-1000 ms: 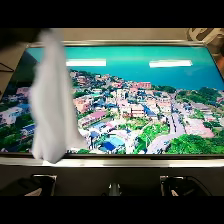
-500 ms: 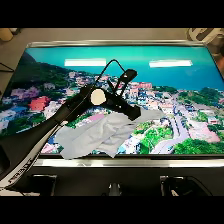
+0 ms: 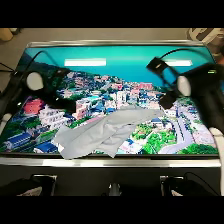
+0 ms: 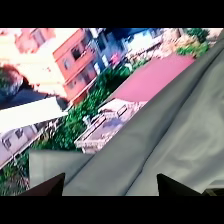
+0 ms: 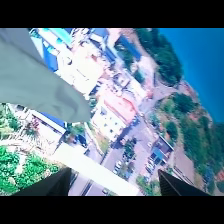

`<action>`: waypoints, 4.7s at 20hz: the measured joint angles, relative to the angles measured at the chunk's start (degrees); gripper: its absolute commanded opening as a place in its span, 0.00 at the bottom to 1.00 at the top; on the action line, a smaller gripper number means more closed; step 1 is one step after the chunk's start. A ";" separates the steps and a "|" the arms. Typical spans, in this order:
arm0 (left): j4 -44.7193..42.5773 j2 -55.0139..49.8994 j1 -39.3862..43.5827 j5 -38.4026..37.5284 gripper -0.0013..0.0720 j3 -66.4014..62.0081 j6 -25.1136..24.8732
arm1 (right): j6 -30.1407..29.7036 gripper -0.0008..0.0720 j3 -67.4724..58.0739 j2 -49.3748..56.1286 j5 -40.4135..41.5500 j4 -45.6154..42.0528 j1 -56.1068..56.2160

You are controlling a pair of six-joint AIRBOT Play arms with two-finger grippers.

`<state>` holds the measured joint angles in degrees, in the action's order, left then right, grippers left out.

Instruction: Fold the shirts.

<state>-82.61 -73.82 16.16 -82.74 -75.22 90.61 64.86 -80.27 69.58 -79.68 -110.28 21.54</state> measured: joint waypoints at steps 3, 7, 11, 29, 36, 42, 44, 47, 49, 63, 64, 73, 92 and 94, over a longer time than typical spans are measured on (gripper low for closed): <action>0.37 8.76 -3.04 0.85 0.96 15.34 2.08 | -2.08 0.90 1.42 8.17 2.54 2.10 0.00; 1.70 14.03 -4.42 3.32 0.96 29.49 3.74 | -2.80 0.90 2.01 13.62 5.86 3.69 -0.39; 3.06 15.37 -4.85 5.62 0.96 36.20 3.96 | -2.93 0.90 2.23 15.63 8.35 11.72 -6.38; 9.33 11.85 -4.96 11.21 0.05 42.16 1.07 | -10.99 0.98 2.32 25.42 9.68 41.81 -19.52; 11.04 12.17 -4.96 11.17 0.05 42.03 0.79 | -15.17 0.98 2.29 28.50 9.70 48.72 -17.88; 11.17 14.64 -4.96 10.27 0.05 41.90 0.70 | -20.65 0.05 2.29 30.18 5.33 48.85 -13.33; 10.54 16.59 -4.96 9.35 0.05 40.54 0.70 | -20.96 0.05 1.97 29.27 4.63 48.30 -12.85; 6.19 21.05 -4.96 5.53 0.05 32.57 0.09 | -21.14 0.04 -1.42 24.17 4.52 47.43 -12.28; 1.44 24.50 -4.96 3.04 0.05 21.88 -0.28 | -21.20 0.04 -6.03 17.92 6.23 46.40 -12.20; -7.56 29.24 -4.94 19.87 0.05 -36.28 1.14 | -11.04 0.05 -19.54 -27.61 21.59 29.09 -12.04; -7.56 28.98 -4.94 20.44 0.05 -35.80 1.14 | -10.14 0.05 -19.58 -27.69 19.63 27.91 -12.04; -10.34 15.76 -4.98 21.86 0.05 -17.99 0.83 | -7.26 0.05 -17.84 -5.33 -7.04 19.87 -12.09; 11.72 -1.22 -14.95 5.79 0.79 16.55 -6.64 | -9.68 0.82 -14.29 24.20 -9.55 39.56 -38.16; 16.15 2.08 -14.21 8.26 0.79 26.25 -7.30 | -10.43 0.83 -12.07 24.04 -12.57 38.91 -42.18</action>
<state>-66.46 -71.75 1.96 -74.48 -48.97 83.31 54.43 -92.33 93.62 -92.25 -71.37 -20.64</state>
